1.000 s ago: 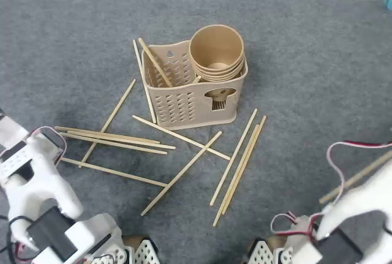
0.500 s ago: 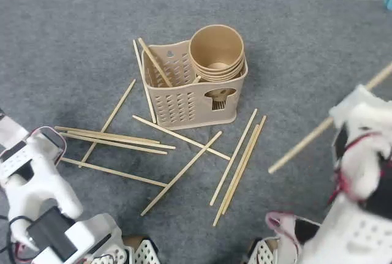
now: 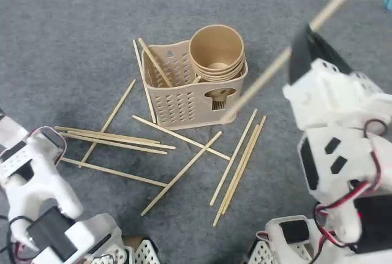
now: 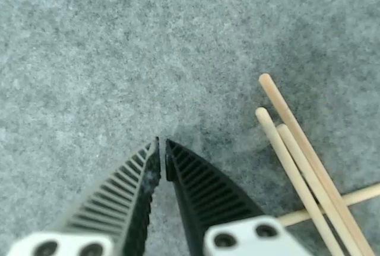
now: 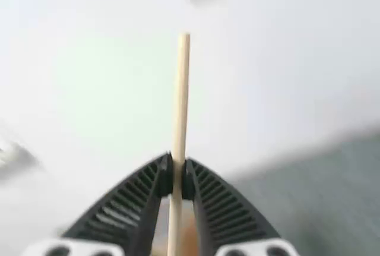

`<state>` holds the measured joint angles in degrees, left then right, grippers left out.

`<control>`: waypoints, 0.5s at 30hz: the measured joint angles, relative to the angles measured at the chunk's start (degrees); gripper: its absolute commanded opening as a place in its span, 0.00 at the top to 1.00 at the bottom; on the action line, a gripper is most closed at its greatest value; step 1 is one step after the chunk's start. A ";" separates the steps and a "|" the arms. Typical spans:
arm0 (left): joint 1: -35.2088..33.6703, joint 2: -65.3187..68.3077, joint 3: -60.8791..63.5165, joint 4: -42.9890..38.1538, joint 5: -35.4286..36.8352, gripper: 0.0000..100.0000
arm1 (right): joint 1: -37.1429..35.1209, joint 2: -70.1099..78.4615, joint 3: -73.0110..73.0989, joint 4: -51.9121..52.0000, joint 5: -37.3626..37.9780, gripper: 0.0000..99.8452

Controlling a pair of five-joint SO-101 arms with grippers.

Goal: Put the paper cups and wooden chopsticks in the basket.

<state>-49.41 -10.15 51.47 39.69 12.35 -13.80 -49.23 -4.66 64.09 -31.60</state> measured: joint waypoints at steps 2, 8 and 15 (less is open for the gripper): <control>0.00 0.00 0.00 0.00 0.00 0.99 | -3.25 -0.26 3.25 -7.12 -0.09 0.99; 0.00 0.00 0.00 0.00 0.00 0.99 | -8.35 0.97 19.34 -35.25 8.00 0.99; 0.00 0.53 0.00 0.00 0.00 0.99 | -13.10 0.97 37.01 -62.59 18.11 0.99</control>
<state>-49.41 -9.63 51.47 39.69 12.35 -26.90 -48.26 32.35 1.49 -13.49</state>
